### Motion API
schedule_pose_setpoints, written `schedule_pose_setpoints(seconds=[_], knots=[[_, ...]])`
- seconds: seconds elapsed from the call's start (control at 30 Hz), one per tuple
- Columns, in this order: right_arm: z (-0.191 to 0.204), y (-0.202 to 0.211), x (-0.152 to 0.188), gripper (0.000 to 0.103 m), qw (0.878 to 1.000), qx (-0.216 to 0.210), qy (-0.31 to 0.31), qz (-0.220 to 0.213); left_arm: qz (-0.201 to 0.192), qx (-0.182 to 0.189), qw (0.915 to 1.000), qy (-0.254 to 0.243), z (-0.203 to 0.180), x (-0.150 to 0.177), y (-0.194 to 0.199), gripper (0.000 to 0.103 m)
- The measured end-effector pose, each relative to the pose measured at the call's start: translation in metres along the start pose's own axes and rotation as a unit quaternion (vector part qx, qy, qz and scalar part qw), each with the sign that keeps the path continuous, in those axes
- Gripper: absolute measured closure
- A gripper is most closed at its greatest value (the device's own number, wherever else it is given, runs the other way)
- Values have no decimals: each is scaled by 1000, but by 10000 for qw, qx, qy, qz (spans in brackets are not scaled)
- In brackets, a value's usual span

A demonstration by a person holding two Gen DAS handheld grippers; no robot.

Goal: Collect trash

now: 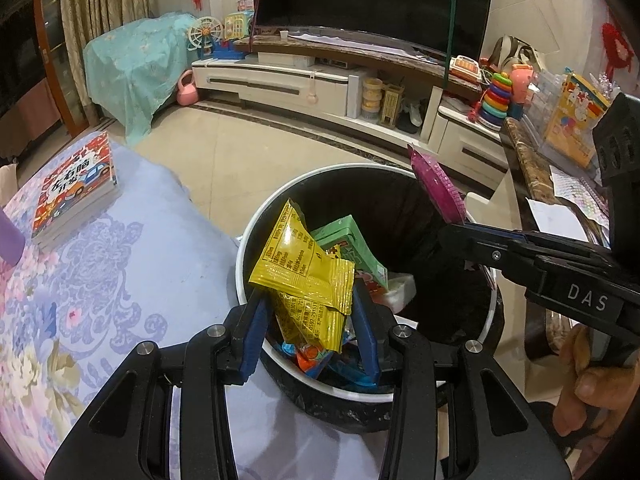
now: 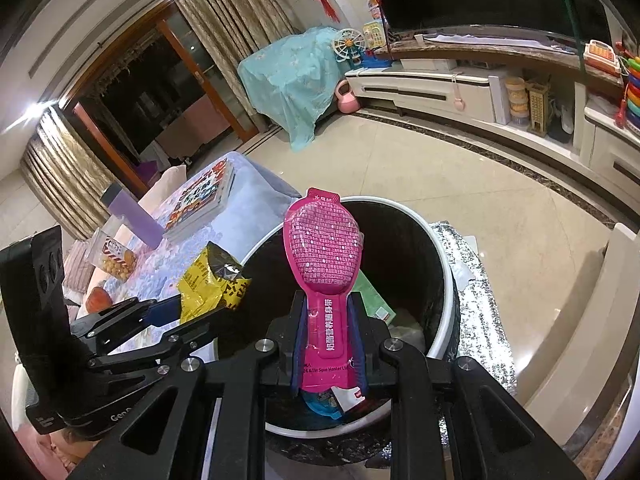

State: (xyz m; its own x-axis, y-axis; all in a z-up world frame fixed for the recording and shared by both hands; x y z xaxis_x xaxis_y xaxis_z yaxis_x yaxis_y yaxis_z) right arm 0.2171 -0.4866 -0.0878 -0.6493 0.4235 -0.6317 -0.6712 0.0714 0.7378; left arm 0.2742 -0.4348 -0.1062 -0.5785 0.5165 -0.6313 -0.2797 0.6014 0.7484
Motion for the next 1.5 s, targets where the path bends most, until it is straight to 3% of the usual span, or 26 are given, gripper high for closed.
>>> schedule_pose_setpoints(seconds=[0.23,0.47,0.67,0.77,0.87,1.07,1.13,1.2,1.27,1.5], knots=[[-2,-2,0,83,10000,8,-29,39,43,25,10000,-25,1,0,-3,63],[-3,-2,-1,81,9999,14,-85,58,-12,113,9999,-80,-4,-1,0,55],[-8,0,-3,78,9998,13,-198,66,35,127,9999,-24,0,1,1,35],[-10,6,-5,68,9996,16,-267,-25,4,128,9999,37,3,4,4,32],[-9,11,-7,67,9994,15,-310,-127,-24,145,9998,106,5,9,9,31],[-7,27,-7,52,9985,-43,-445,-299,-295,114,9990,305,11,22,33,31],[-4,37,-3,40,9978,-78,-517,-406,-464,164,9977,472,14,31,49,30],[2,47,2,20,9971,-81,-541,-522,-610,150,9963,586,16,41,64,28],[9,56,12,8,9965,-85,-560,-620,-768,138,9948,648,18,54,80,27],[31,80,56,3,9936,-13,-733,-862,-1218,-12,9885,892,33,102,132,17]])
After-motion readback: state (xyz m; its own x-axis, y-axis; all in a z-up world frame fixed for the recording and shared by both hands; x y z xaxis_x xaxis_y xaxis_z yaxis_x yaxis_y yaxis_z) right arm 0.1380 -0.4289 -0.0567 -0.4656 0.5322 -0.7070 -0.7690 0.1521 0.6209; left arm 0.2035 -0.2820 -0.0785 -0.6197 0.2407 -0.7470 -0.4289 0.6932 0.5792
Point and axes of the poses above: each gripper's, at about its wrist camera, not at the fingertips, and y roughly against the way its jaws point, z to its left, x to its underside, the point moved 9 cm from there along -y, roughly the way its jaws point, and after that the axes turned 15 degrees about x, right-handed, at the moved point
